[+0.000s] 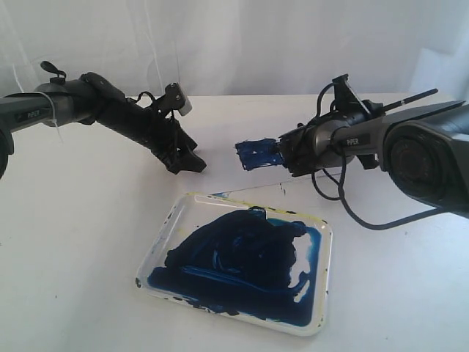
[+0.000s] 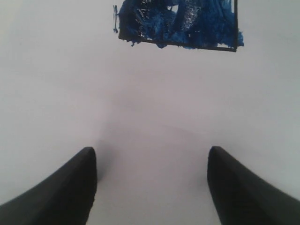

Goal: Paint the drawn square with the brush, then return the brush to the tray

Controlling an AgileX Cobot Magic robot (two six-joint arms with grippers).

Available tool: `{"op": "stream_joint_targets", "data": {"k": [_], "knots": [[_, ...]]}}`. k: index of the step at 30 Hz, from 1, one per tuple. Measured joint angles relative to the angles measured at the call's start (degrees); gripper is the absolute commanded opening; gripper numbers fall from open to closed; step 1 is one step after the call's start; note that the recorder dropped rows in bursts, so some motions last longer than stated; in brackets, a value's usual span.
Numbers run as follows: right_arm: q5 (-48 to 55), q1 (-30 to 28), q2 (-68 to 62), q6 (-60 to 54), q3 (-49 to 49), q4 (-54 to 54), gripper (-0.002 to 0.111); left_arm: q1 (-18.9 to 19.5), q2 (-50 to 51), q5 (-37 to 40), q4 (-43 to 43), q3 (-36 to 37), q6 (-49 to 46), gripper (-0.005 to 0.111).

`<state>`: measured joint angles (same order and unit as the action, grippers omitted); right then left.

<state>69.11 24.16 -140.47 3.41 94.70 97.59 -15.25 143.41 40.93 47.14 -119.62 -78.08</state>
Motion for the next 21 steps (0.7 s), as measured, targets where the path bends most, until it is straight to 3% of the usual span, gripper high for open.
{"op": "stream_joint_targets", "data": {"k": [8, 21], "knots": [[0.11, 1.49, 0.61, 5.04, 0.0, 0.94, 0.0, 0.0, 0.0, 0.1, 0.0, 0.0, 0.0, 0.07], [-1.75, 3.87, 0.85, 1.84, 0.0, 0.96, 0.0, 0.0, 0.0, 0.2, 0.0, 0.0, 0.0, 0.07]]}}
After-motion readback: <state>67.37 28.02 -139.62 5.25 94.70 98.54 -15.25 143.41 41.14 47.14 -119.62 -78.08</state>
